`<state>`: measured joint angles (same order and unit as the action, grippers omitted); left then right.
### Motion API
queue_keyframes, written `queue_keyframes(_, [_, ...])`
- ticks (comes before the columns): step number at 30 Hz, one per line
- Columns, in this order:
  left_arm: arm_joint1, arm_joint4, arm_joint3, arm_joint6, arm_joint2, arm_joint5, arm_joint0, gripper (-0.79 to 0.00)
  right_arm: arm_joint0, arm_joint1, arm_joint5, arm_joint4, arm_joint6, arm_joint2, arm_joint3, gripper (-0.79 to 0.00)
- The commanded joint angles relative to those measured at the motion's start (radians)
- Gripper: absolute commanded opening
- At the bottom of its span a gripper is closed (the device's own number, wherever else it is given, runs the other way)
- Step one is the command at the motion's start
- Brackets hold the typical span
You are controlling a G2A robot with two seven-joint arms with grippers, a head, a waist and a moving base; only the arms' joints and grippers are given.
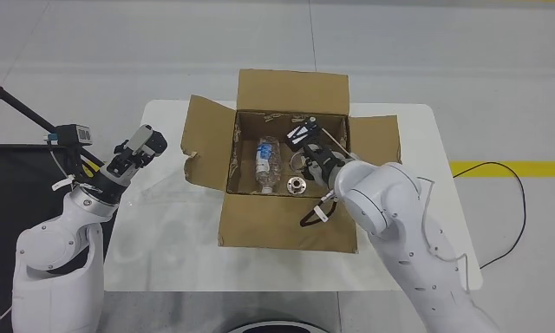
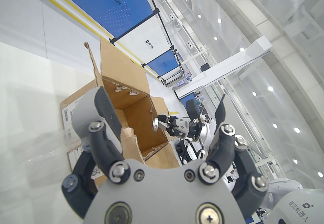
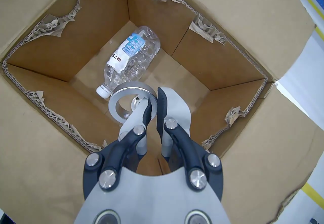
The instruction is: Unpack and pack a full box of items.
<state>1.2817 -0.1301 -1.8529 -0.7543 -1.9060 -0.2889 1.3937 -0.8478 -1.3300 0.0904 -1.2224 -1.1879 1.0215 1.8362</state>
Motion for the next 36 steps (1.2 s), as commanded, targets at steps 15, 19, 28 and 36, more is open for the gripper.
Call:
queue_keyframes(15, [0.000,0.000,0.000,0.000,0.000,0.000,0.000,0.000,-0.100,0.015,-0.127,-0.037,0.020,0.151,0.195,-0.785])
queue_keyframes(19, [0.000,0.000,0.000,0.000,0.000,0.000,0.000,0.000,-0.170,0.028,-0.194,-0.080,-0.022,0.275,0.309,-0.785])
queue_keyframes(28, [0.000,0.000,0.000,0.000,0.000,0.000,0.000,0.000,-0.287,0.048,-0.266,-0.066,-0.136,0.585,0.376,-0.785])
queue_keyframes(36, [0.000,0.000,0.000,0.000,0.000,0.000,0.000,0.000,-0.214,0.066,-0.221,0.010,-0.210,0.732,0.076,-0.785])
